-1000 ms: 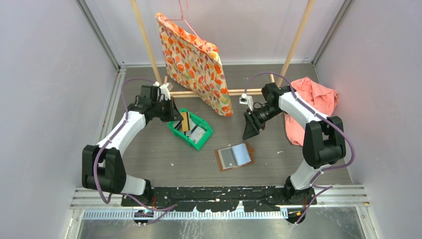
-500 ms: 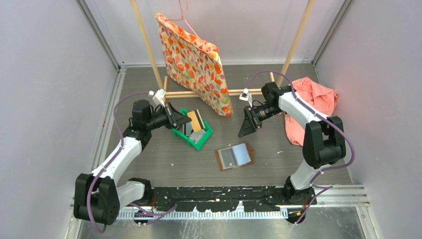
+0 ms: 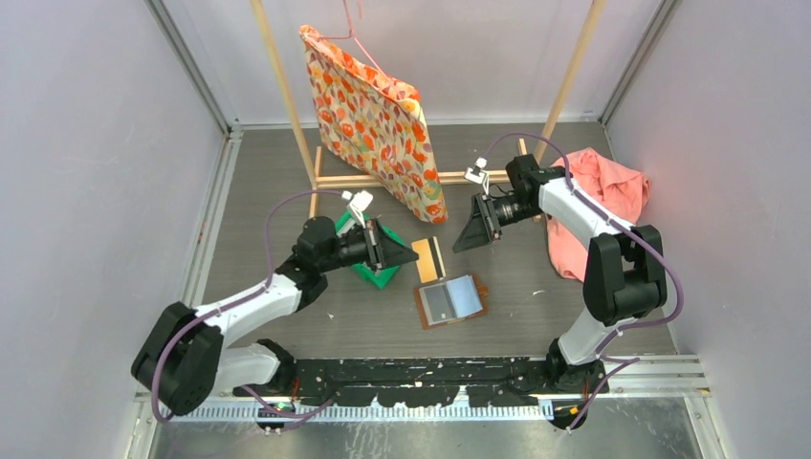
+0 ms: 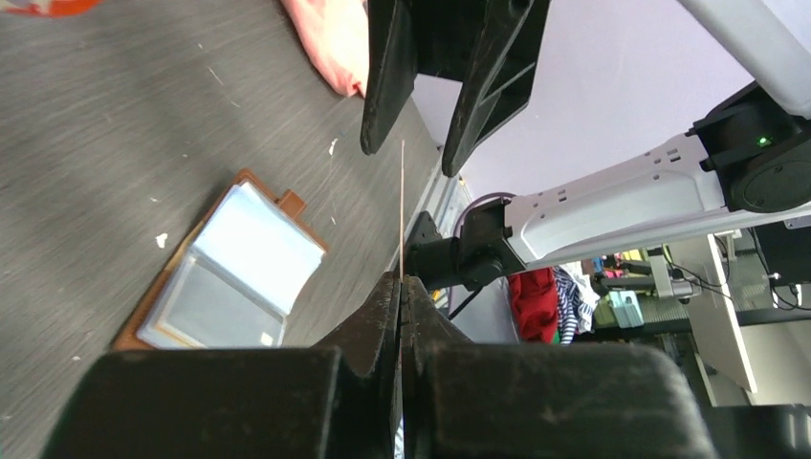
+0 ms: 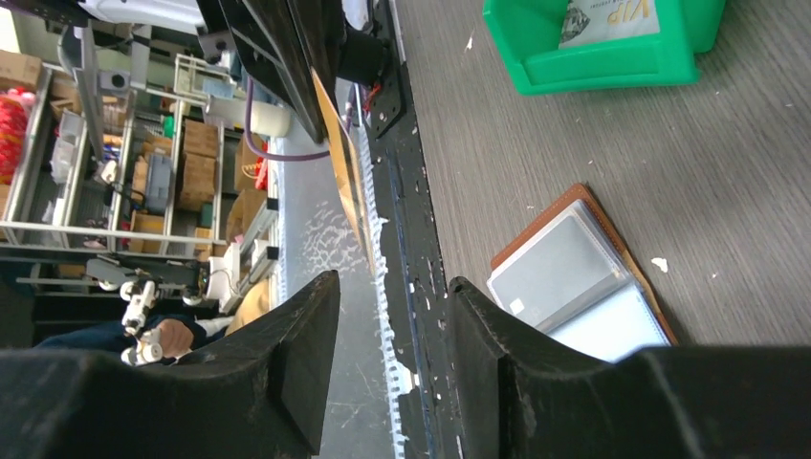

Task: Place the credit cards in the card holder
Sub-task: Pick up the credit card from the storage box.

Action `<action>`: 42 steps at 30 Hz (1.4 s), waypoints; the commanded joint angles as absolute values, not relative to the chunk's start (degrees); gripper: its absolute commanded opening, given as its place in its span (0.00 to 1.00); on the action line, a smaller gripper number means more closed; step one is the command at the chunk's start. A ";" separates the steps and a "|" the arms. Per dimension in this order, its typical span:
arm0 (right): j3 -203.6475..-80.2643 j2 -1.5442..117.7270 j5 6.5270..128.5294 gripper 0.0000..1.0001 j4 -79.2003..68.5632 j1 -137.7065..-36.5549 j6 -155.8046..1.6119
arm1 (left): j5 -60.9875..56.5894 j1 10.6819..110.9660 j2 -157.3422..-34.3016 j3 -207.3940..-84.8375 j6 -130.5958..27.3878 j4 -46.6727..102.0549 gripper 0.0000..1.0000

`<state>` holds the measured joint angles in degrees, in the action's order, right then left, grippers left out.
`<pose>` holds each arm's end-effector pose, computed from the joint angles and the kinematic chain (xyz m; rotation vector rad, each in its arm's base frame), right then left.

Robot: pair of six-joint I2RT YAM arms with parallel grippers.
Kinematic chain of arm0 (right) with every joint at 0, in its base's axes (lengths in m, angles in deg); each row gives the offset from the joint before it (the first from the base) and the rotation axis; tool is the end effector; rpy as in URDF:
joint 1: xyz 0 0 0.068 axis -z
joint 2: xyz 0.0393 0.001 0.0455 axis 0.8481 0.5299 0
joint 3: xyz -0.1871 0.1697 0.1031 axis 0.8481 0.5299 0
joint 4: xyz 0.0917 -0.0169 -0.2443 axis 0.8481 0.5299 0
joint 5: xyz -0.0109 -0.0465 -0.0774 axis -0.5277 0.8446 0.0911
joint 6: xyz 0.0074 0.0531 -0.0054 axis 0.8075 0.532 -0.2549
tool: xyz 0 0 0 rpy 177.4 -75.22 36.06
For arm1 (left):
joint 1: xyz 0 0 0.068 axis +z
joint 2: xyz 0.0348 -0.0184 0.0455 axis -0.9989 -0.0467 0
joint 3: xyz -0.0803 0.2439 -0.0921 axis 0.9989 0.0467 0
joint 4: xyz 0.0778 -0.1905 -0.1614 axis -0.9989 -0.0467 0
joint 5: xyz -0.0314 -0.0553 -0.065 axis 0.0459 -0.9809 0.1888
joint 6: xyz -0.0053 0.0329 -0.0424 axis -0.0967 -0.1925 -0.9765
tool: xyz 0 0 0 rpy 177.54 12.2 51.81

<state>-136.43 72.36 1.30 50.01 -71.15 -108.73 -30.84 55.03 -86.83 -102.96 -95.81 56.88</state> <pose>0.2890 0.1027 0.2432 -0.8844 2.1554 1.7214 0.1977 -0.1503 0.2434 0.1692 1.9554 -1.6257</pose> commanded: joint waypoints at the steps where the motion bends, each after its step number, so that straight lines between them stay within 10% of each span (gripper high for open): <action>1: -136.24 70.04 -2.75 0.51 46.58 -69.71 -104.67 | -27.89 51.56 -91.09 -103.22 -97.92 67.79 0.00; 30: -135.73 72.46 -3.64 0.40 45.35 -71.71 -102.75 | -27.24 46.78 -100.99 -105.81 -100.62 76.59 0.00; 42: -135.43 72.50 -3.84 0.01 45.54 -72.14 -103.02 | -25.41 46.72 -100.22 -104.37 -101.14 77.43 0.04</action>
<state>-135.49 72.67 -2.43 45.94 -71.76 -103.05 -27.17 46.96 -101.30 -103.84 -101.19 73.75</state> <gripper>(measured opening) 0.029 0.014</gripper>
